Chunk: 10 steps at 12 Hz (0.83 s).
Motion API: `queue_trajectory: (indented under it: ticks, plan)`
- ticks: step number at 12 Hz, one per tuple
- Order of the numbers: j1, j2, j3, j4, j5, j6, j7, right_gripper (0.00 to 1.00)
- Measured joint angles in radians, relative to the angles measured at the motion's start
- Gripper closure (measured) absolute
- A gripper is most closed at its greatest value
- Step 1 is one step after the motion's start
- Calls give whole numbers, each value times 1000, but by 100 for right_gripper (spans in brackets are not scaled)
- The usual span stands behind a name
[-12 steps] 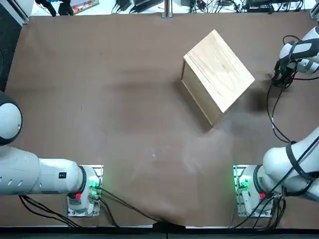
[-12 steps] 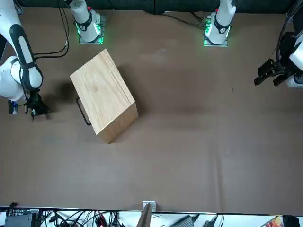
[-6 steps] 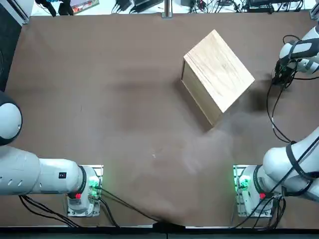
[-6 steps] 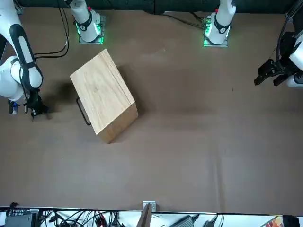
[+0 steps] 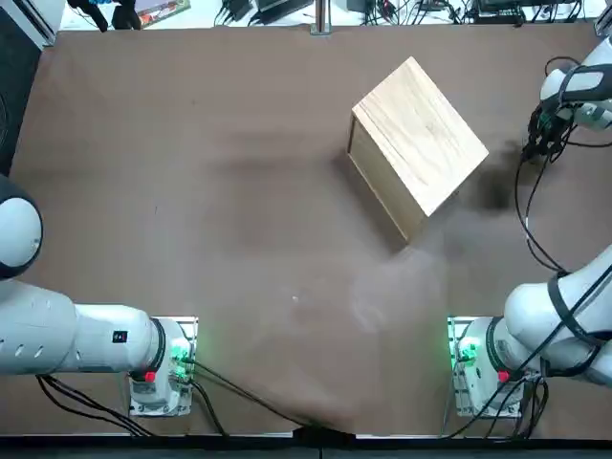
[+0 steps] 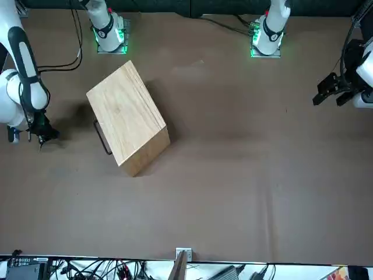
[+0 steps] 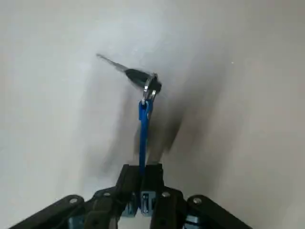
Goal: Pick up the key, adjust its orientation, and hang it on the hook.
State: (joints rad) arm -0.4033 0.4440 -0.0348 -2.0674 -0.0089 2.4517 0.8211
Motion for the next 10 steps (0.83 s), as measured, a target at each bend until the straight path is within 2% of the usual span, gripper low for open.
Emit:
queue_trajectory:
  ticks: [6,10]
  plan:
    - [70,-151,14,34,0,-124,-1,96]
    - [120,-215,15,155,0,-370,4,96]
